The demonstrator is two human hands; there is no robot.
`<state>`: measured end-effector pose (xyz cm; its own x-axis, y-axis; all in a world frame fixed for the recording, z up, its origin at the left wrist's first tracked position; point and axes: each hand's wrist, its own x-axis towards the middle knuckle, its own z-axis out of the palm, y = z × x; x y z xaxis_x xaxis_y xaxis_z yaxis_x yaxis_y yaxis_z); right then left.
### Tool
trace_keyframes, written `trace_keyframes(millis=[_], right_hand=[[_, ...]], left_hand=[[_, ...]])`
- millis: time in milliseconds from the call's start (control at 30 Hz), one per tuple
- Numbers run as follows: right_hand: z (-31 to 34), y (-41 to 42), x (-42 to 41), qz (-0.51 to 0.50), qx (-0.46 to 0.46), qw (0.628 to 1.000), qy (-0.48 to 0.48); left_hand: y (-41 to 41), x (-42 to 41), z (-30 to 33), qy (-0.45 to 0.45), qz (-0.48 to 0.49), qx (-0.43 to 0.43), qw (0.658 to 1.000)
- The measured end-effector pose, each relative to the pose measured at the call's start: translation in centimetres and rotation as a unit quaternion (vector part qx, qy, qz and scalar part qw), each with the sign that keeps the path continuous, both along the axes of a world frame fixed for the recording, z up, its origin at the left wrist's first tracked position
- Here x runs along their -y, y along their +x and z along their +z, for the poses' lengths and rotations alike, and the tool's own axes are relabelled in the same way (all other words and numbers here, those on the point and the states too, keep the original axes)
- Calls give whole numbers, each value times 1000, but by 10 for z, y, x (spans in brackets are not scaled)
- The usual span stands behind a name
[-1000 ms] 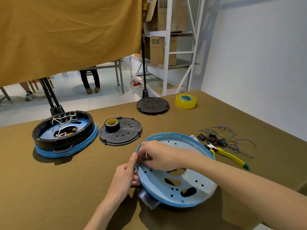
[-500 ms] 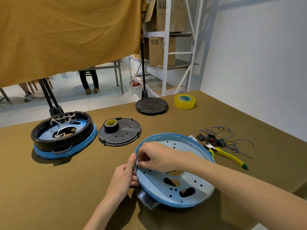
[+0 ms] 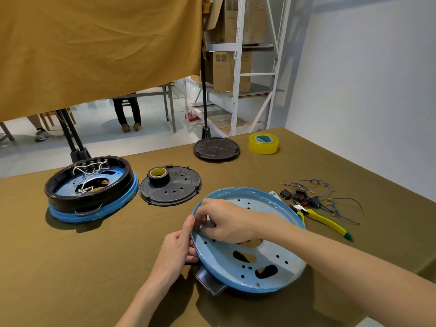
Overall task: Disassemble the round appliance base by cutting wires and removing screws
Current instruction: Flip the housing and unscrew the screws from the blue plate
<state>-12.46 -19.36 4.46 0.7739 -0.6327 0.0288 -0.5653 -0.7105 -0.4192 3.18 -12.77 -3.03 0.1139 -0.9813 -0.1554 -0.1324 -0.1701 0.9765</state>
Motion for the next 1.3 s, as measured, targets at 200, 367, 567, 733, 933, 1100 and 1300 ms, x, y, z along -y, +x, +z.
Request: trace_keyframes(millis=[200,367,567,733,933,1100,1300], right_hand=[[-2,1,-2,-5,15,1000,-2],[-5,-1,0,-22,10,1000,-10],[-3,0,0,6,8,1000,6],[-6,0,-1,-40,21,999,-13],[-2,1,0,15,3,1000,-27],[-2,-6,1,-25,52,998,-7],[2,-49,10,-208,305,927,71]], left_hand=[[0,2,-2,3,-2,8,1000],[0,1,-2,-6,-3,6,1000],[1,2,-3,-2,-5,4,1000],[2,4,-6,-4,0,2,1000],[2,3,-5,1,3,-9,1000],[1,2,-3,3,7,-1,1000],[2,2,-4,0,27,0,1000]])
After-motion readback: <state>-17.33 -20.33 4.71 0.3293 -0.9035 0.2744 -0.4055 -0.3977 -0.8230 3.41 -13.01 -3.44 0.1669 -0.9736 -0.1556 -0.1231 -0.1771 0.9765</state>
